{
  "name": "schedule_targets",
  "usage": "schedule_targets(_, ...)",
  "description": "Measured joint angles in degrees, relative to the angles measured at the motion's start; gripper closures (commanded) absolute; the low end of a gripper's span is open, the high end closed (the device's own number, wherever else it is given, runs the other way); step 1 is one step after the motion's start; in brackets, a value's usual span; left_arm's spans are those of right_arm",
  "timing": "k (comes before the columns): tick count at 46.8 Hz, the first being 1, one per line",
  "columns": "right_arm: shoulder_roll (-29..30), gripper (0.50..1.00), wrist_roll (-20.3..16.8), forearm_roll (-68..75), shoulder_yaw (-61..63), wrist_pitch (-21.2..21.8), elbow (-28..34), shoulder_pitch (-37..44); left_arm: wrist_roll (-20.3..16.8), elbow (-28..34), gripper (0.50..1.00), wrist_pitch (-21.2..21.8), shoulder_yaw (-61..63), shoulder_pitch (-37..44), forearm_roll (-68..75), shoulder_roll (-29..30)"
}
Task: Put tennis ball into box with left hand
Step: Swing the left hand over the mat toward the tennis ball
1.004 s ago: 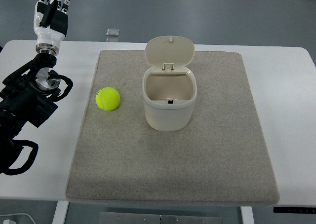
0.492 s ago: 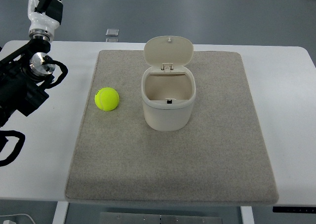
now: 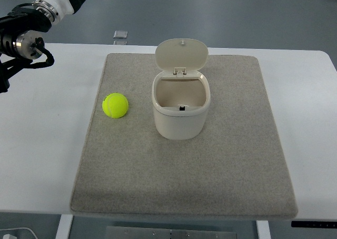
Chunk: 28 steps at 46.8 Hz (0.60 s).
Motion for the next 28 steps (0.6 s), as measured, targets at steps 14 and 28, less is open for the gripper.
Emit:
schedule_targets(14,0.00,0.562,0.00,0.00,0.00,0.00,0.00,-0.01,-0.13,-6.47,0.529,-0.93,13.46,-7.38,8.40,5.57)
schedule_targets(28,0.00,0.562,0.00,0.00,0.00,0.00,0.00,0.00,-1.03,-6.49,0.536,-1.79,14.72,-4.35,13.91,7.00)
